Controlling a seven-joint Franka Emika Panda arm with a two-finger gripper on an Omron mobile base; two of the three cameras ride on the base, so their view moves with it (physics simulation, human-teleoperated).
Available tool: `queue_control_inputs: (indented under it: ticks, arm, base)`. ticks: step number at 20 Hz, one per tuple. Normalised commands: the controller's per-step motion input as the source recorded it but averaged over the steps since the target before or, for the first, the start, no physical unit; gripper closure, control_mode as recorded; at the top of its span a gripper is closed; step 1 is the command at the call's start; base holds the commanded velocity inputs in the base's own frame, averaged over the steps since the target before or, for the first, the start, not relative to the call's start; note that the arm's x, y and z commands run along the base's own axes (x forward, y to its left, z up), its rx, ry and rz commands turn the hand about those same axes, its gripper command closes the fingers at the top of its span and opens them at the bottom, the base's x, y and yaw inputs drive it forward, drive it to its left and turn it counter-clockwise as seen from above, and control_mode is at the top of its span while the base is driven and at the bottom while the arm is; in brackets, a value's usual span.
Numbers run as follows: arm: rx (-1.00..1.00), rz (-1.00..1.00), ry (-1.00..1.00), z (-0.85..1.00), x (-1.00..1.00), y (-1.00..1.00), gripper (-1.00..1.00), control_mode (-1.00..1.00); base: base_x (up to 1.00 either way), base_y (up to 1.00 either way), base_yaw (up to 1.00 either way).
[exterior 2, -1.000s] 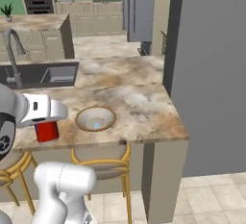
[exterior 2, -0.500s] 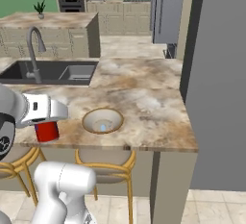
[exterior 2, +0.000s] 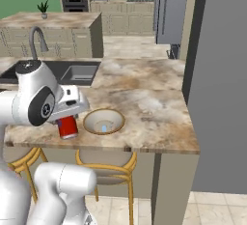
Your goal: Open the fridge, grab two sodas, and place both sodas inside the bowl with ice on the dining counter.
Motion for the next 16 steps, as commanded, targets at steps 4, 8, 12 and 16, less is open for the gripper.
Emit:
queue_control_inputs:
  ticks: [4,8,12,16]
  arm:
    - [-0.07,0.11,0.29,-0.42,1.00,-0.01,1.00,-1.00]
    - [0.00,0.10,0.07,-0.35,0.86,0.00,1.00,-1.00]
    - [0.00,0.10,0.03,-0.52,0.68,0.00,1.00,-1.00]
    - [-0.01,0.09,0.00,-0.54,0.60,-0.04,1.00,-1.00]
  base:
    - [0.00,0.00,0.00]
    - [0.00,0.00,0.00]
    - [0.00,0.00,0.00]
    - [0.00,0.00,0.00]
